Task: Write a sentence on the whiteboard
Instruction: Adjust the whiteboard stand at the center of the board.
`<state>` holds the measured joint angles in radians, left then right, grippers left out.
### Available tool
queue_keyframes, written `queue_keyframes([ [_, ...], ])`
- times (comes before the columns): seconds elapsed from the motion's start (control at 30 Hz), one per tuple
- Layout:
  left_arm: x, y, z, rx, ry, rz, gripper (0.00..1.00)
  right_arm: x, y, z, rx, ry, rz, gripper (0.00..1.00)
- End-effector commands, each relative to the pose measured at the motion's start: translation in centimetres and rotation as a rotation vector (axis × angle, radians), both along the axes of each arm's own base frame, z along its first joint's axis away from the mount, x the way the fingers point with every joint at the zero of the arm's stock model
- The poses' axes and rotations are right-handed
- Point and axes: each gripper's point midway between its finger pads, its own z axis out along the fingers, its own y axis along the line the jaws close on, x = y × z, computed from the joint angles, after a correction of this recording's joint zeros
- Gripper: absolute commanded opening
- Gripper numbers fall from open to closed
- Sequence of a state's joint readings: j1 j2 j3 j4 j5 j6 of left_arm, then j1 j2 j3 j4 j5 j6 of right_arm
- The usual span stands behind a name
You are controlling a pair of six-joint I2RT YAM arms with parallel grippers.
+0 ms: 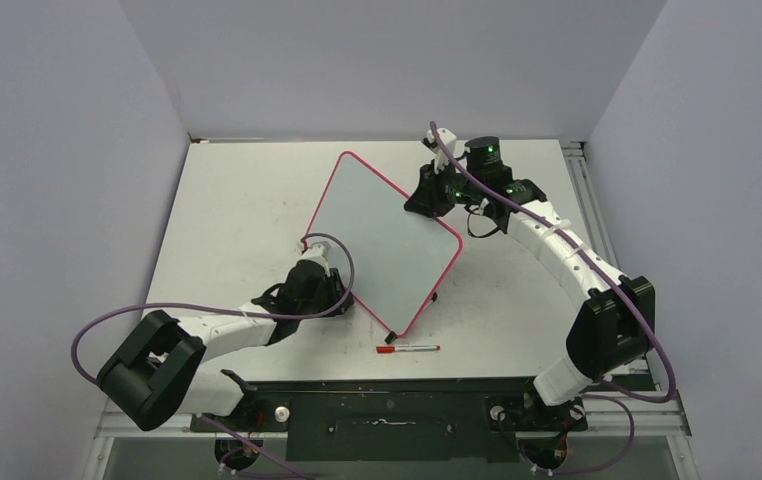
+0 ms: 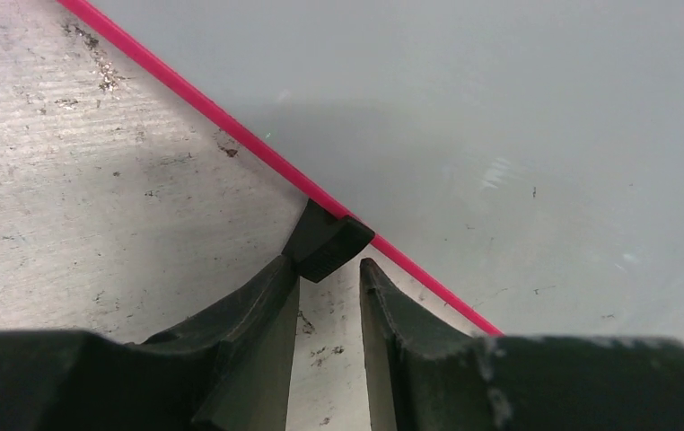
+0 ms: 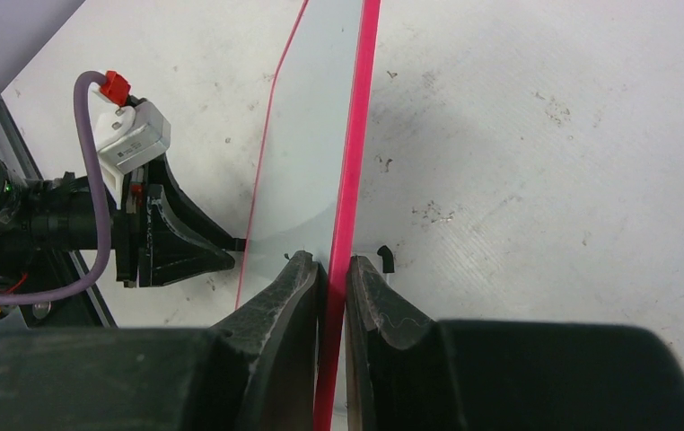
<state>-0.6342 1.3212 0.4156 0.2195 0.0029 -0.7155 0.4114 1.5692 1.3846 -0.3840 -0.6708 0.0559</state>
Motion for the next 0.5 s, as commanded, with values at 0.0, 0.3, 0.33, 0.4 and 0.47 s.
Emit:
queue_keyframes([
  [0.0,2.7,-1.1,3.3,0.072,-0.153,0.011,0.29,-1.0,-0.6,2.3,-0.018,-0.110,0.056,0.05],
  [0.3,2.8,-2.2,3.9,0.144,-0.296,-0.125,0.46,-1.7,-1.9,2.9,-0.003,-0.109,0.050,0.05],
  [0.33,2.8,-2.4,3.9,0.150,-0.308,-0.142,0.46,-1.7,-1.9,2.9,-0.003,-0.108,0.052,0.05],
  [0.4,2.9,-2.7,3.7,0.169,-0.320,-0.171,0.44,-1.8,-2.0,2.7,-0.007,-0.101,0.052,0.05],
  [0.47,3.0,-2.8,3.7,0.185,-0.330,-0.185,0.43,-1.8,-2.2,2.7,-0.009,-0.100,0.051,0.05],
])
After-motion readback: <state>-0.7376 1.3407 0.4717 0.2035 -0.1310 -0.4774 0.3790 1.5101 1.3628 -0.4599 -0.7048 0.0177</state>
